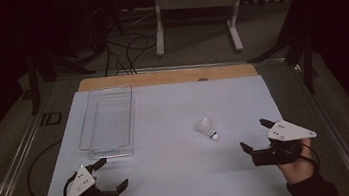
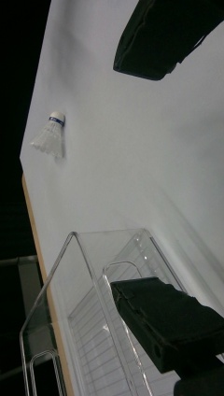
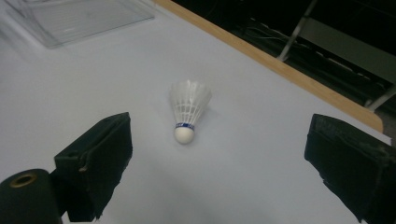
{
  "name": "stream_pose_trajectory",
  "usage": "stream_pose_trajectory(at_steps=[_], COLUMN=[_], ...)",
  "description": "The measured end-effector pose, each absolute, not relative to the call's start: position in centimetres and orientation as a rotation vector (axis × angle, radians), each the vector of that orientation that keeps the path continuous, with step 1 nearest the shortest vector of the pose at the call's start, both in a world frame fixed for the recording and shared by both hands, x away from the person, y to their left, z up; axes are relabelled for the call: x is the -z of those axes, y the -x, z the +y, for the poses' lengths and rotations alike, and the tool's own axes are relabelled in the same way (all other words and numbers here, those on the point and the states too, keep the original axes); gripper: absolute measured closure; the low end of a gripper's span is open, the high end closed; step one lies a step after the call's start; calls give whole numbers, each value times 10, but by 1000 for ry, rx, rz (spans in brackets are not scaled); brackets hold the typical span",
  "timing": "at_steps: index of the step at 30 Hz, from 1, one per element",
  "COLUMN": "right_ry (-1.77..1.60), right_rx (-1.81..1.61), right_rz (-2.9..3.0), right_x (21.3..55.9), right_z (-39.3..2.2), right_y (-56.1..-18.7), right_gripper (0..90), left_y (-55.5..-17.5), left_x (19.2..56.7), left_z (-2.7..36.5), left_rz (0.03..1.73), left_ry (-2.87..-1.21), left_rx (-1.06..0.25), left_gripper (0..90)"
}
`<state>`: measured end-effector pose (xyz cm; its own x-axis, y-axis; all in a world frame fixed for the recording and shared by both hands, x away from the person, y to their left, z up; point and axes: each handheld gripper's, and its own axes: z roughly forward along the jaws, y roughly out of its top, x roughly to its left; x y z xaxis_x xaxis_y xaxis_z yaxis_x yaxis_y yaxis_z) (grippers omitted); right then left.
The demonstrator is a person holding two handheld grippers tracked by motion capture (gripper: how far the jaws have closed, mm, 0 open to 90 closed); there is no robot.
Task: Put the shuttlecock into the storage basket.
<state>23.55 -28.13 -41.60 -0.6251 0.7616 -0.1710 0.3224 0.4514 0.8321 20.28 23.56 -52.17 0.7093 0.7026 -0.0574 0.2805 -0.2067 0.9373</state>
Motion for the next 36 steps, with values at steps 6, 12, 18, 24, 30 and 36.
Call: stream_pose_trajectory(at_steps=[6,12,18,24,30,36], right_ry=[-898,-895,-877,-885,-896,-915], right_rx=[-1030,-1016,-998,-998,-985,-959], right_rz=[2189,2206,2220,2242,2271,2306], right_x=[404,400,396,394,394,399], right_z=[-271,-264,-255,-246,-238,-230], right_y=[-248,-258,-268,-279,-289,-300], right_gripper=[78,78,78,78,78,78], left_y=[-202,-202,-202,-202,-202,-202], left_x=[521,522,522,522,522,522], left_z=[236,235,235,235,235,234], left_rz=[777,776,774,771,770,769], left_ry=[-1788,-1789,-1793,-1795,-1796,-1799], left_rx=[-468,-464,-465,-465,-465,-463], left_gripper=[0,0,0,0,0,0])
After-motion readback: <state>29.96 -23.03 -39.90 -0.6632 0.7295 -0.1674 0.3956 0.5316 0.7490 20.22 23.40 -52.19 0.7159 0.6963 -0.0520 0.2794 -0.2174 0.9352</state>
